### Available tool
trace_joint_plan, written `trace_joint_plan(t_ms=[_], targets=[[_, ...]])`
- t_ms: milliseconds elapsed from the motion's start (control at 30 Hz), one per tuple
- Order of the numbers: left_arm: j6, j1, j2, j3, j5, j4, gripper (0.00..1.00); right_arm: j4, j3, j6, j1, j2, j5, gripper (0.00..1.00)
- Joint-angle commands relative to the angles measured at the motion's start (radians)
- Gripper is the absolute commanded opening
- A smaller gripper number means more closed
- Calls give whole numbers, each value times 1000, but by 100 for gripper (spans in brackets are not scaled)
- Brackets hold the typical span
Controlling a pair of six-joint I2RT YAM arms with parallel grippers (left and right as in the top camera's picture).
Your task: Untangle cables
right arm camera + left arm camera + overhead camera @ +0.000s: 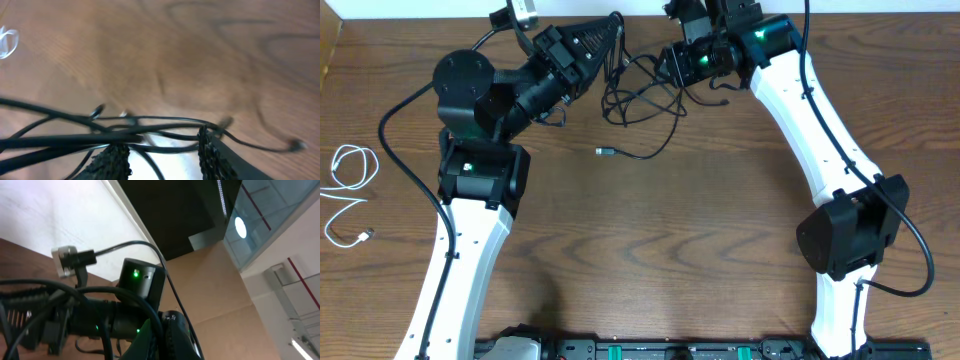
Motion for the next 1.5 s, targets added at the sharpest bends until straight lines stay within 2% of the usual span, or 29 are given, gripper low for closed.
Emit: trace_joint_plan(t_ms=[0,33,200,233,367,467,567,733,867,967,1233,1367,1467], targets=[[-29,4,-10,9,49,12,8,26,5,62,-4,3,138,35],[-29,4,-10,9,57,12,8,32,5,78,-5,3,156,32],[-28,4,-10,9,87,11,8,54,5,135,-16,3,148,3],[-28,4,-10,9,87,11,8,53,5,135,-16,3,138,1],[-1,4,-10,9,87,11,8,36,5,143,-19,3,142,1],[117,4,-10,9,87,-30,8,36,8,143,-44,-11,155,1],[283,4,-10,9,51,-190,8,35,15,146,-88,-56,122,1],[424,4,-6,9,-207,-560,7,20,15,146,-176,-162,105,1],[513,4,-2,9,-415,-719,8,-10,15,146,-260,-259,106,1],[546,4,-2,9,-465,-744,8,-28,15,146,-307,-315,99,1],[545,4,-1,9,-454,-737,8,-147,14,115,-347,-356,-72,1],[541,4,-1,9,-380,-663,8,-204,12,115,-309,-339,-90,1],[541,4,-1,9,-268,-526,8,-221,12,115,-275,-333,-93,1]])
